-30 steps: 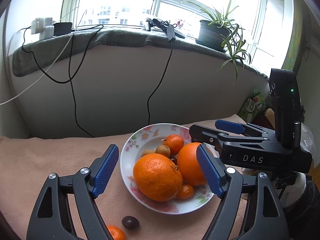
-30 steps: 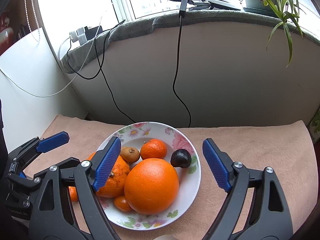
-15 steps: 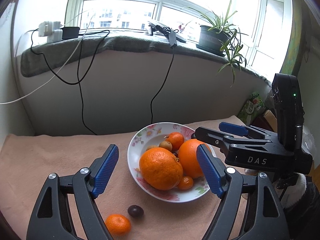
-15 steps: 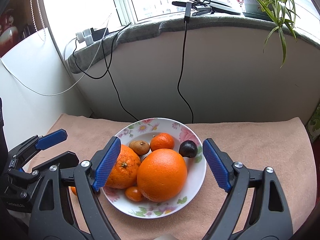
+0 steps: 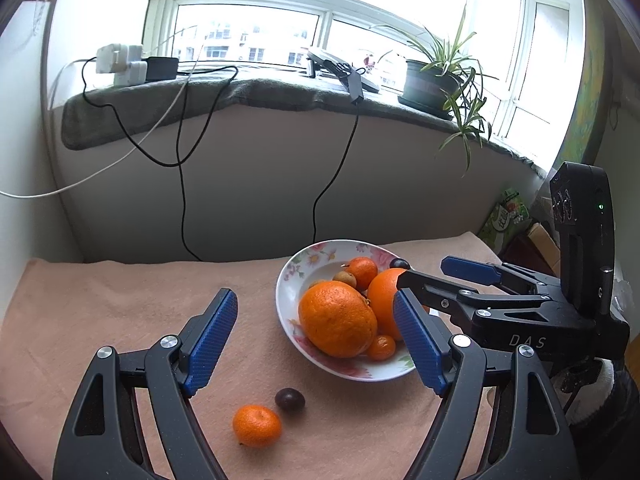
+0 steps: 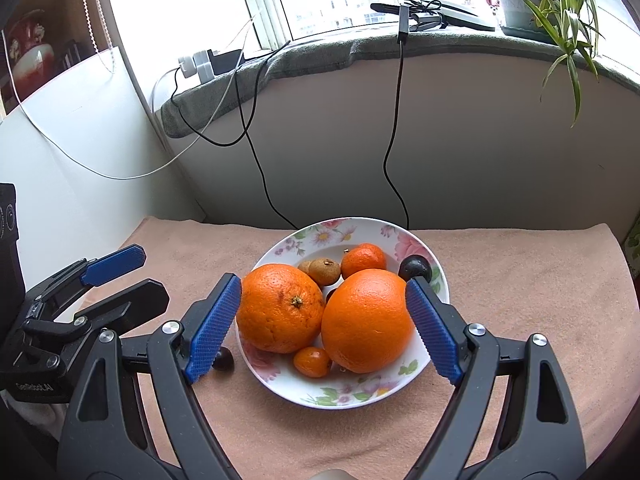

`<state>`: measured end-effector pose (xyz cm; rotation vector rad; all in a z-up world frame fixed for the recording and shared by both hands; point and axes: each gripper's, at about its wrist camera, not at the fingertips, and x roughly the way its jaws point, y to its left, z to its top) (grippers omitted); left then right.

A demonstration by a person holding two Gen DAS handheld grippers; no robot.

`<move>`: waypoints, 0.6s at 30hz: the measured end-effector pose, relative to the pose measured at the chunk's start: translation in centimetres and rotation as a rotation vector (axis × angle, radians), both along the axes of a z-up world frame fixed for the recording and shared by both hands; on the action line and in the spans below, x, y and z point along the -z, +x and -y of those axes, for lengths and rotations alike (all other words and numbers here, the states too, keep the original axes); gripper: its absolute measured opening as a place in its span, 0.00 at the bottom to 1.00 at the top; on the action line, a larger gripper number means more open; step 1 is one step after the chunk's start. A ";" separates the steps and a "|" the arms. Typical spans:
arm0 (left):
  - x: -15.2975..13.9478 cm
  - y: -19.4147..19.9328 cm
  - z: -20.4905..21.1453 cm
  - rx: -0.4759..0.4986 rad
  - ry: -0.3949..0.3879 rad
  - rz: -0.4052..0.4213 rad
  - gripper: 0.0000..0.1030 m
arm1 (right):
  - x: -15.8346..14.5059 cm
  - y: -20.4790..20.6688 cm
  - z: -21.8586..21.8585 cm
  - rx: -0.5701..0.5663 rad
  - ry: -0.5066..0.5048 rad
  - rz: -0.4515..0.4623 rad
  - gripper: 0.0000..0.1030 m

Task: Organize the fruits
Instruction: 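Move both open tools toward the tangerine and dark plum on the towel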

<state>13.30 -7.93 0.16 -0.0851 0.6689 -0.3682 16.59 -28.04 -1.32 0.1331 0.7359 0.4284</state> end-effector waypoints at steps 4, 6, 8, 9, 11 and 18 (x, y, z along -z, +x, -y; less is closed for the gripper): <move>0.1 -0.4 -0.7 -0.008 -0.005 -0.002 0.78 | 0.1 -0.7 -0.5 -0.017 0.018 -0.006 0.84; 0.3 -0.6 -1.1 -0.013 -0.007 -0.005 0.78 | 0.3 -1.1 -0.8 -0.023 0.017 -0.006 0.84; 0.4 -0.8 -1.4 -0.021 -0.009 -0.010 0.78 | 0.4 -1.6 -1.0 -0.030 0.016 -0.004 0.84; 0.5 -0.8 -1.6 -0.024 -0.009 -0.011 0.78 | 0.4 -1.8 -1.2 -0.034 0.016 -0.004 0.84; 0.7 -1.1 -1.8 -0.028 -0.007 -0.012 0.78 | 0.5 -2.2 -1.4 -0.041 0.014 -0.003 0.84; 1.1 -2.1 -2.7 -0.036 -0.008 -0.014 0.78 | 0.6 -3.5 -2.0 -0.057 0.036 -0.006 0.84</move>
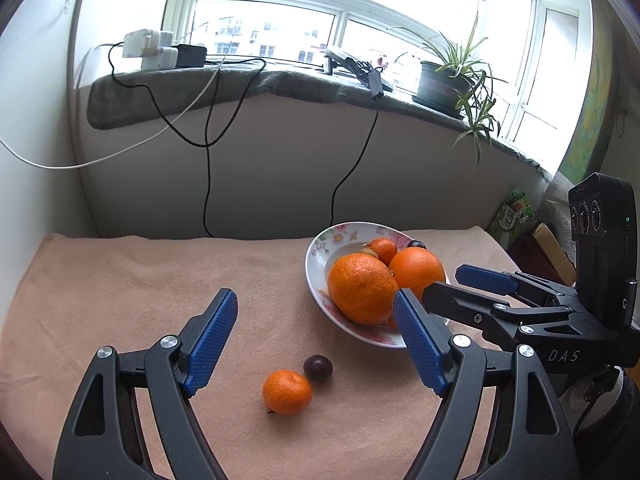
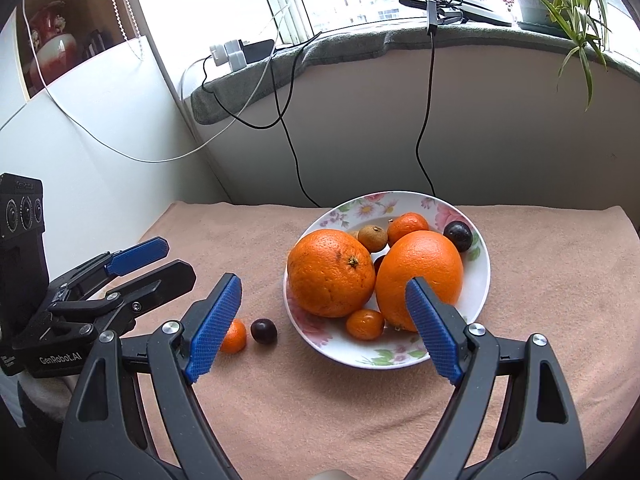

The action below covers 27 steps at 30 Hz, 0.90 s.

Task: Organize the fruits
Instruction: 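Move both open tools toward the tangerine and dark plum on the towel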

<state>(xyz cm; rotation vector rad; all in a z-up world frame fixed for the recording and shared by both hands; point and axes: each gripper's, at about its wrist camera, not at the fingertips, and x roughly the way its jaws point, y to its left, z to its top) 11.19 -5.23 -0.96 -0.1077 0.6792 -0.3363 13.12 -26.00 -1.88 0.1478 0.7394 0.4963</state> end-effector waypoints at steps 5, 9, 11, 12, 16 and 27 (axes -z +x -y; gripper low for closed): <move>1.2 -0.8 -1.5 -0.015 0.001 -0.025 0.78 | 0.3 -1.0 -0.4 -0.016 0.013 -0.011 0.84; 2.5 -1.4 -3.0 -0.034 -0.012 -0.055 0.78 | 1.1 -1.7 -1.0 -0.033 0.028 -0.037 0.84; 3.2 -1.8 -3.6 -0.043 -0.011 -0.071 0.78 | 1.6 -2.0 -1.4 -0.045 0.040 -0.056 0.84; 3.5 -2.0 -3.9 -0.044 -0.013 -0.078 0.78 | 1.8 -2.3 -1.6 -0.052 0.047 -0.065 0.84; 4.5 -2.5 -4.6 -0.035 -0.030 -0.107 0.76 | 2.5 -3.1 -2.4 -0.077 0.068 -0.092 0.84; 6.3 -2.7 -3.7 0.037 -0.059 -0.162 0.62 | 5.1 -2.5 -4.6 -0.096 0.072 -0.175 0.61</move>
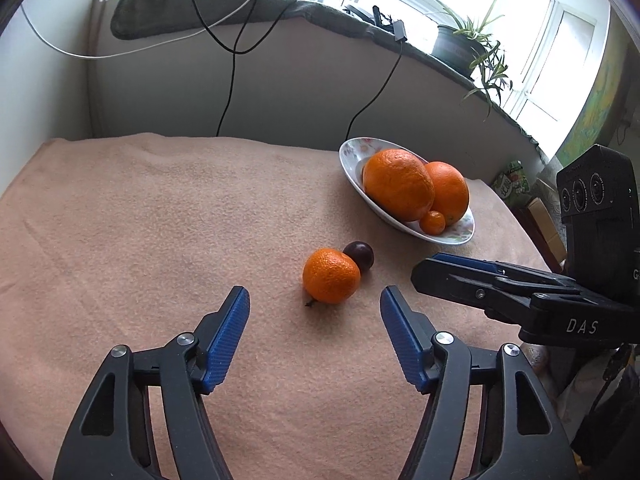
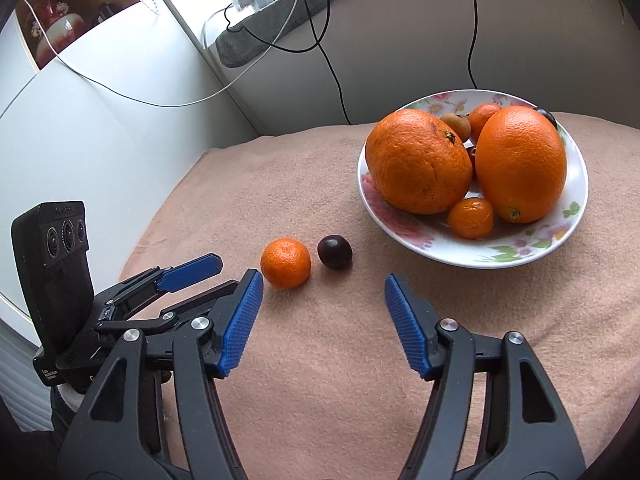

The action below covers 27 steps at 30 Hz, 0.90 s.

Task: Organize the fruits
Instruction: 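Move both open tools toward the tangerine and dark plum on the towel, then close the left tool on the tangerine while the right tool closes on the dark plum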

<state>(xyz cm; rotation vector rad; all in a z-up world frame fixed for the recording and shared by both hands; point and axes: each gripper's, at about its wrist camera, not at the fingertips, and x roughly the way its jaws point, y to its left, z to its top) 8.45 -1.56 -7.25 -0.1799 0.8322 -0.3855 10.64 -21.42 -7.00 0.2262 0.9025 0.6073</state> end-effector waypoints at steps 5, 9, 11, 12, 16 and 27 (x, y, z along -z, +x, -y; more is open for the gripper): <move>0.3 0.5 0.7 0.033 0.008 -0.008 0.53 | 1.0 1.1 -0.6 0.030 -0.007 -0.018 0.49; 0.7 1.0 1.2 0.054 0.027 -0.017 0.48 | 1.7 2.2 -1.1 0.042 -0.001 -0.039 0.43; 0.9 1.4 1.3 0.057 0.032 -0.025 0.45 | 1.9 2.5 -1.4 0.044 -0.001 -0.046 0.41; 1.0 1.6 1.4 0.058 0.034 -0.027 0.44 | 2.0 2.6 -1.5 0.046 -0.001 -0.048 0.40; 1.1 2.1 1.7 0.067 0.043 -0.028 0.43 | 2.0 3.2 -1.9 0.046 0.002 -0.051 0.39; 1.9 2.9 2.5 0.080 0.064 -0.054 0.39 | 2.0 3.5 -2.2 0.050 -0.030 -0.048 0.34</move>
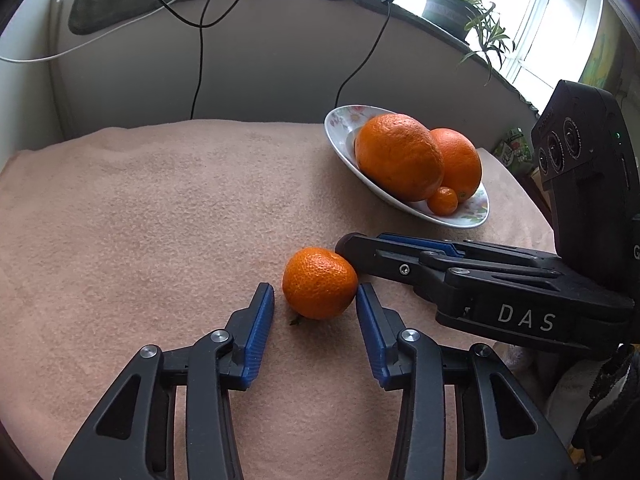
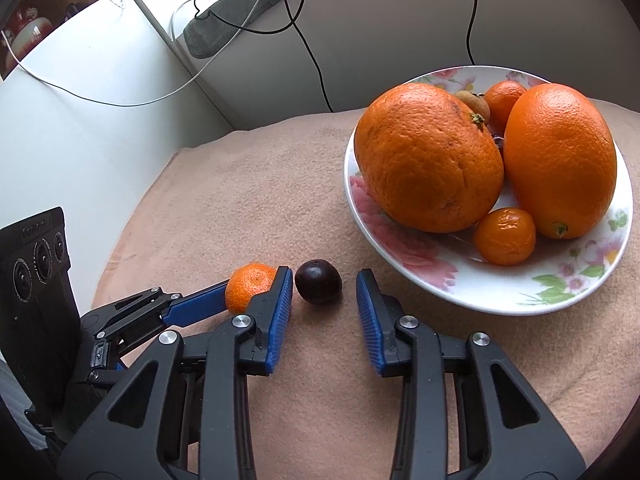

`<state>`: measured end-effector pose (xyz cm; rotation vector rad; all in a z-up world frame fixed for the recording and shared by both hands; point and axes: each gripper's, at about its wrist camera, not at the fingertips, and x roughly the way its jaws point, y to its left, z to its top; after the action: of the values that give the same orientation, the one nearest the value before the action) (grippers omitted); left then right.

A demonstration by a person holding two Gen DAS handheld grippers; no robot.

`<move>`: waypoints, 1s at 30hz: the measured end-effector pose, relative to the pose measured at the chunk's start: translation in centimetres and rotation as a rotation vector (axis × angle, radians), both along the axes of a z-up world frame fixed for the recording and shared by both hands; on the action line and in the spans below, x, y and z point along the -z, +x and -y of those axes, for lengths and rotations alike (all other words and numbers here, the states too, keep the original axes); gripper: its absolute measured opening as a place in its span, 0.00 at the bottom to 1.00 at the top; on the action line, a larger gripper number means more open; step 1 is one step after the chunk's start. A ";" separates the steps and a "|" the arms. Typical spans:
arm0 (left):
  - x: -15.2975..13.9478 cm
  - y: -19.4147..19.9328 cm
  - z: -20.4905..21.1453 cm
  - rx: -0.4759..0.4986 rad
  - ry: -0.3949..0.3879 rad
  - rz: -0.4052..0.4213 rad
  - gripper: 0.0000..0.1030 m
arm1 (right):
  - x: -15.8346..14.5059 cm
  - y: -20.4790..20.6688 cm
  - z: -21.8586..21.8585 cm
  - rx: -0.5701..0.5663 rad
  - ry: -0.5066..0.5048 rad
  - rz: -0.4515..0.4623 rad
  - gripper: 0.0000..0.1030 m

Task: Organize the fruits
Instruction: 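Close the left tool on the tangerine while the right tool closes on the dark plum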

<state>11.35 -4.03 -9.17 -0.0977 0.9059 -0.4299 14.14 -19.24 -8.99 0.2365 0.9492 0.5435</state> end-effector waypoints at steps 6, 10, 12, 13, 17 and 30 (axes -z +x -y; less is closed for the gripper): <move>-0.1 0.1 0.1 0.004 -0.007 0.003 0.34 | -0.1 0.0 -0.3 -0.014 -0.010 0.009 0.27; -0.2 -0.1 0.0 0.001 -0.010 0.003 0.34 | -0.1 0.1 -0.4 -0.022 -0.003 0.009 0.25; -0.3 -0.1 0.0 -0.001 -0.010 0.005 0.33 | -0.1 0.1 -0.4 -0.022 0.000 0.010 0.24; -0.4 -0.2 0.0 -0.003 -0.010 0.006 0.33 | -0.1 0.1 -0.4 -0.022 0.002 0.012 0.24; -0.5 -0.5 -0.4 -0.013 -0.018 0.008 0.33 | -0.4 -0.3 -0.2 -0.025 0.013 0.024 0.24; -2.0 -1.1 -1.5 -0.043 -0.039 0.039 0.33 | -2.3 -2.4 1.6 -0.023 0.045 0.069 0.24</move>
<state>10.22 -2.50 -7.21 -0.1437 0.8562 -0.4080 11.77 -20.87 -6.73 0.2455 0.8749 0.5912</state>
